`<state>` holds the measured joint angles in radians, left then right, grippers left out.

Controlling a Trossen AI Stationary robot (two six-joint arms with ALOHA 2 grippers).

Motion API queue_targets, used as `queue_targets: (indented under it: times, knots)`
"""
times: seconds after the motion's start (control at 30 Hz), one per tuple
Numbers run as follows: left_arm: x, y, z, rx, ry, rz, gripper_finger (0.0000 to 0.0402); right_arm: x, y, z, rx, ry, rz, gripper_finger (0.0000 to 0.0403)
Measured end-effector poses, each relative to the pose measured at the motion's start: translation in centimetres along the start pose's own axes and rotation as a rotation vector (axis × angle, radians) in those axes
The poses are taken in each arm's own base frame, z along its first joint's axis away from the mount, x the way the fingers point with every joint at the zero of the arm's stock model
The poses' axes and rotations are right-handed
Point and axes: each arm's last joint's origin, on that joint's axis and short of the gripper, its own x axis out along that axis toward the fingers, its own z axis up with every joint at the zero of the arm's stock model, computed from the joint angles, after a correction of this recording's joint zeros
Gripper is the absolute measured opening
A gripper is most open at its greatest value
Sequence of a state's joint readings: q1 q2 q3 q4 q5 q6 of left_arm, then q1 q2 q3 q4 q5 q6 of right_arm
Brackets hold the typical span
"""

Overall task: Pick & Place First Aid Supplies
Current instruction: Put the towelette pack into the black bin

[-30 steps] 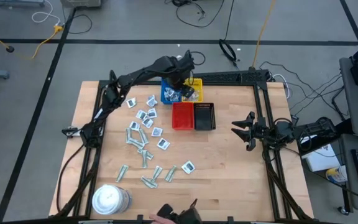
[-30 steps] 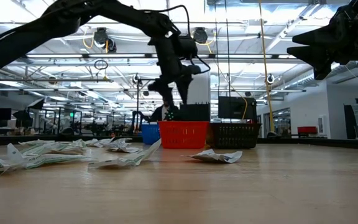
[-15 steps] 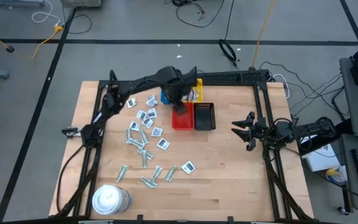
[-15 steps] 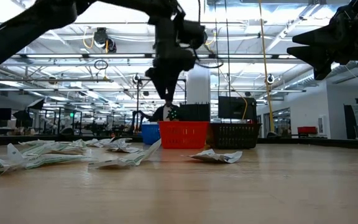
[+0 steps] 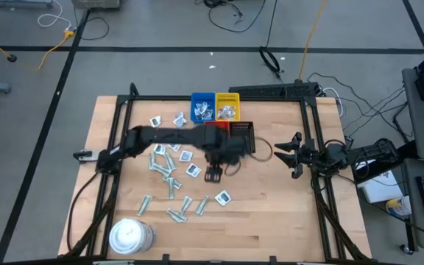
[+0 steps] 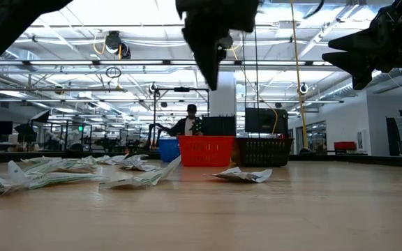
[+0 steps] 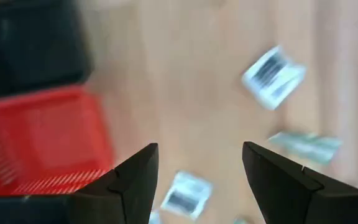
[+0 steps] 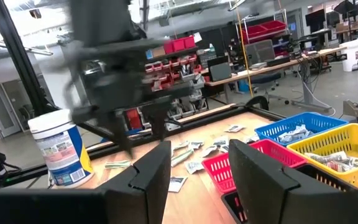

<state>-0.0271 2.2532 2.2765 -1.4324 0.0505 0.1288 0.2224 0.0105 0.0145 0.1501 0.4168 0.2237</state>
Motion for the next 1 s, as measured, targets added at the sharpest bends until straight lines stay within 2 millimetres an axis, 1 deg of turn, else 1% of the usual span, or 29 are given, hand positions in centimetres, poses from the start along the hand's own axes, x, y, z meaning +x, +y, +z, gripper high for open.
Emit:
queue_targets:
  times: [0.1,0.2,0.33,0.4,0.47,0.63,0.73,0.87,1.0]
  knots:
    - [0.1,-2.2,0.6,0.012,-0.039,-0.006,0.0239,0.0,0.0,0.0,0.000,0.000,0.000,0.0155]
    - [0.1,-3.4,0.8,0.016,-0.052,-0.011,0.0239,0.0,0.0,0.0,-0.001,0.000,0.000,0.0155]
    - [0.2,-4.0,0.8,-0.013,-0.048,-0.017,0.0239,0.0,0.0,0.0,0.000,0.000,0.000,0.0155]
    - [0.2,-3.8,0.7,-0.043,-0.038,-0.017,0.0239,0.0,0.0,0.0,0.000,0.000,0.000,0.0155]
    - [0.8,-3.5,0.5,-0.060,-0.014,-0.021,0.0239,0.0,0.0,0.0,0.000,0.000,0.000,0.0155]
    - [2.2,-2.6,-1.0,-0.078,0.039,-0.046,0.0239,0.0,0.0,0.0,0.000,0.001,0.000,0.0155]
    - [3.3,-1.5,-2.4,-0.086,0.053,-0.036,0.0239,0.0,0.0,0.0,-0.001,0.001,0.000,0.0155]
    - [4.8,-0.6,-4.5,-0.023,0.042,-0.032,0.0239,0.0,0.0,0.0,-0.001,0.002,0.000,0.0155]
    - [5.8,-0.5,-7.3,0.017,0.040,-0.035,0.0239,0.0,0.0,0.0,0.000,0.001,0.000,0.0155]
